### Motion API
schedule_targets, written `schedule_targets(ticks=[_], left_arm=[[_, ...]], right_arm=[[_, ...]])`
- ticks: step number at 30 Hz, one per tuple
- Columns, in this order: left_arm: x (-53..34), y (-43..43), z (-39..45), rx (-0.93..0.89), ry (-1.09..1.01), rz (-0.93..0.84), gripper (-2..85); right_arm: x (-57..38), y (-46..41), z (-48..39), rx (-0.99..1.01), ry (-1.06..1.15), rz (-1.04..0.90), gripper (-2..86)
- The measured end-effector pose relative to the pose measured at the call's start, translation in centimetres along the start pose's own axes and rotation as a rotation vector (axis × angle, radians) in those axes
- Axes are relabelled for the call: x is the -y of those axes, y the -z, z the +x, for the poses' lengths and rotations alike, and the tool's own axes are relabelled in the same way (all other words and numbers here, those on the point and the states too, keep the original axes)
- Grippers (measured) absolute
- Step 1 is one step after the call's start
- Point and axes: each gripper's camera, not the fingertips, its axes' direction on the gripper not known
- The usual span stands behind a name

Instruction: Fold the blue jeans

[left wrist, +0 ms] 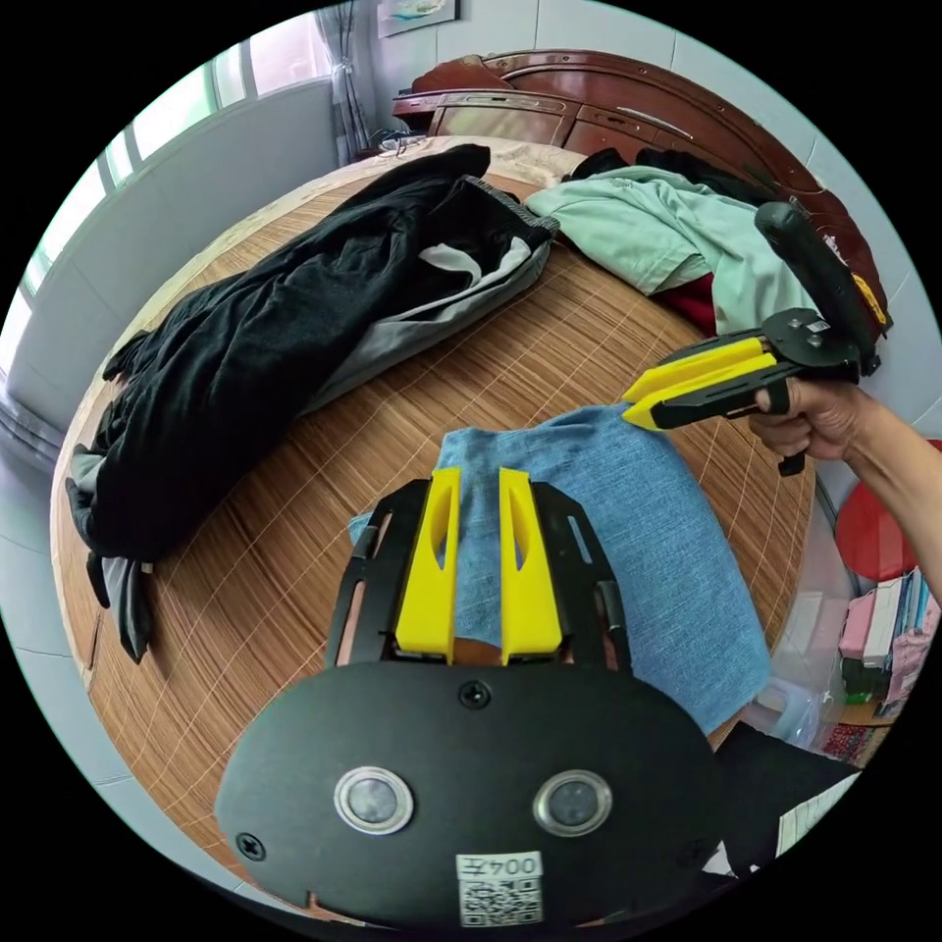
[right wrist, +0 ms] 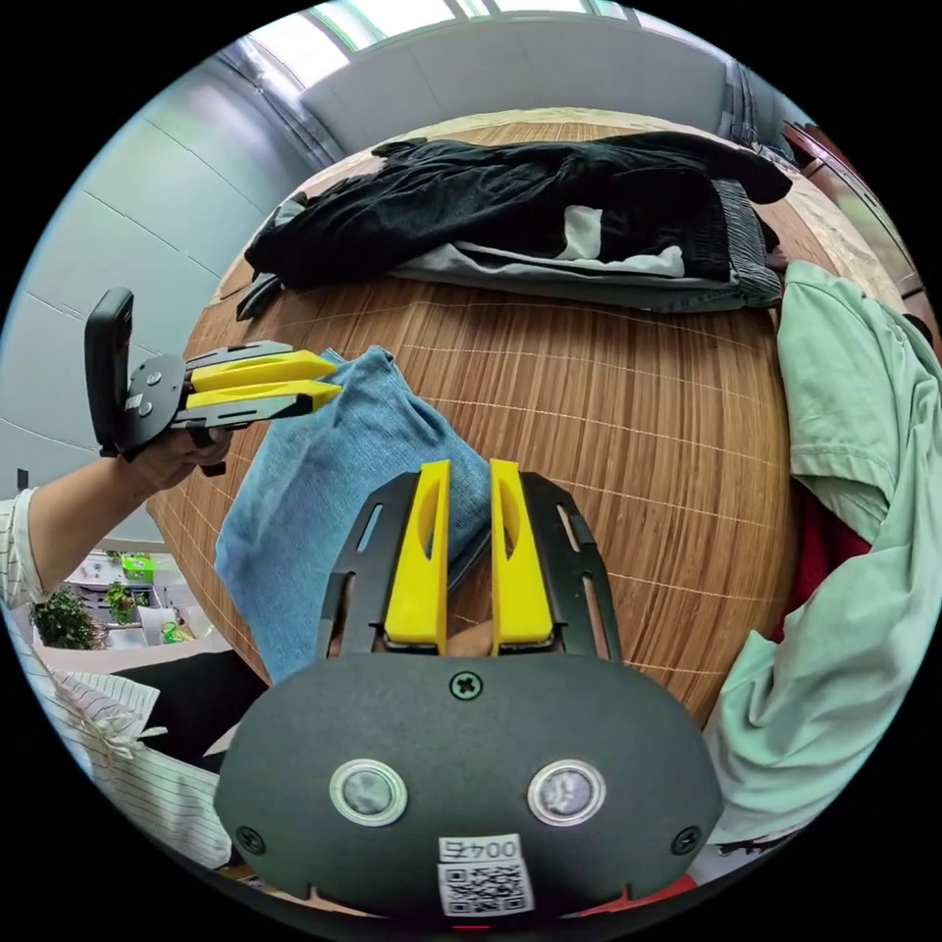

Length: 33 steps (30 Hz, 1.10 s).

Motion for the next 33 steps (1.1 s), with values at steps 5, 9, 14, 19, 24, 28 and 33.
schedule_targets(ticks=[5, 9, 14, 19, 24, 28, 33], left_arm=[[0.5, -2.4, -0.8, -0.027, 0.025, -0.066, 7.2], [0.5, -0.7, 0.2, 0.014, 0.005, -0.047, 7.4], [0.1, -0.3, 0.3, 0.004, 0.004, -0.063, 7.4], [0.1, -0.7, 0.6, -0.002, -0.01, -0.082, 7.7], [-1.1, 1.7, 1.1, -0.005, -0.043, -0.051, 8.3], [-6.1, 5.3, -0.6, -0.059, 0.004, -0.01, 8.5], [-15.2, 6.4, -2.6, -0.137, 0.127, -0.05, 8.5]], right_arm=[[-1.5, -2.1, 1.7, -0.113, -0.068, -0.03, 0.2], [-5.4, 1.8, 1.7, -0.023, -0.126, 0.108, 1.0], [-12.0, 3.5, -3.8, 0.083, -0.035, 0.117, 4.2], [-18.8, -2.0, -7.0, 0.016, 0.087, -0.042, 5.1], [-21.4, 0.9, -3.6, 0.105, -0.072, 0.051, 6.7], [-25.7, 1.9, 0.5, 0.212, -0.311, 0.118, 10.2], [-29.6, -0.6, 3.1, 0.35, -0.487, 0.13, 14.8]])
